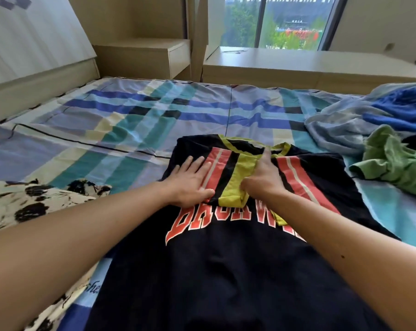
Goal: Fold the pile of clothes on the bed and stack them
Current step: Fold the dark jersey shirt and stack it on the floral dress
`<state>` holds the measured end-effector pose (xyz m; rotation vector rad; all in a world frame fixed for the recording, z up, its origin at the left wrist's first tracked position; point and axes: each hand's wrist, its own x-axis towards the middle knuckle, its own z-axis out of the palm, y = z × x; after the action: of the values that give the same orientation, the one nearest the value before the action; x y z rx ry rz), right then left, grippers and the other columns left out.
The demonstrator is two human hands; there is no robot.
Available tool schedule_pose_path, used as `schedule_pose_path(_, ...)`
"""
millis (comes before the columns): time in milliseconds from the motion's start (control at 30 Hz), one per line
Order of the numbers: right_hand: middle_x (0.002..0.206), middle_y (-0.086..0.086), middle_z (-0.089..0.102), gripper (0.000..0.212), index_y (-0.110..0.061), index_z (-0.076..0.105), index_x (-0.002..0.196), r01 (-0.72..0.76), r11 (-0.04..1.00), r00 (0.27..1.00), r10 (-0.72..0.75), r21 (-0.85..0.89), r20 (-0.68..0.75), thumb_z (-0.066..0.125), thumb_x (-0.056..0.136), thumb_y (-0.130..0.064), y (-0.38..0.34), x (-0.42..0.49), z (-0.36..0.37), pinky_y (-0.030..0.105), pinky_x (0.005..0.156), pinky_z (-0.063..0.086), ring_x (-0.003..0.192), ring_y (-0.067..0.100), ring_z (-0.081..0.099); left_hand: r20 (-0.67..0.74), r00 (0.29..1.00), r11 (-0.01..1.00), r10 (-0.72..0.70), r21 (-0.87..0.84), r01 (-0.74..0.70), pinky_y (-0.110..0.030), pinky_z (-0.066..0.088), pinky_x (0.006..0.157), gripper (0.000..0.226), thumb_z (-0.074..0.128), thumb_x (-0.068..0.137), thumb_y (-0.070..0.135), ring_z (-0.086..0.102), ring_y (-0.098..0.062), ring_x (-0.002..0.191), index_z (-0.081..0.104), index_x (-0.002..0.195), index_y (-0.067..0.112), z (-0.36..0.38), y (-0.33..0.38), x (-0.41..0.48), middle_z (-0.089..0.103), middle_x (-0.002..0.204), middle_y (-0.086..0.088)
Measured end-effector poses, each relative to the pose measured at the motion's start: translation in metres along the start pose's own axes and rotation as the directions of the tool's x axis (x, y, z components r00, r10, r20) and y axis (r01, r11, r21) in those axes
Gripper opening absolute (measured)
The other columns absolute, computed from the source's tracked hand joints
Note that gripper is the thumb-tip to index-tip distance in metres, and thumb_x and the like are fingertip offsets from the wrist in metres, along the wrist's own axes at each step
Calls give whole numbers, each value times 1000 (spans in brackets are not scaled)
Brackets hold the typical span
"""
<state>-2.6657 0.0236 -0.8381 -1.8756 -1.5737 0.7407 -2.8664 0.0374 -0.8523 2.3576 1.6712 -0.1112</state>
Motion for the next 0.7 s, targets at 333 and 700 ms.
schedule_pose_path(333, 169, -3, -4, 66, -32, 7, 160, 468, 815, 848, -307, -340, 432, 29, 103, -57, 32, 5, -2, 48, 124, -9, 154, 16, -9, -47, 998, 991, -38, 127, 43, -51, 22, 118, 73, 26, 92, 73, 21, -29, 148, 27, 154, 35, -7, 12, 3, 23, 162, -4)
schedule_pose_path(700, 164, 14, 22, 114, -11, 8, 160, 29, 830, 985, 71, -557, 158, 83, 76, -29, 76, 97, -120, 36, 121, 24, 149, 29, 27, -160, 986, 976, -55, 202, 87, -49, 30, 117, 77, 65, 88, 33, 26, -32, 145, 27, 154, 19, -51, 34, 118, 31, 155, -14)
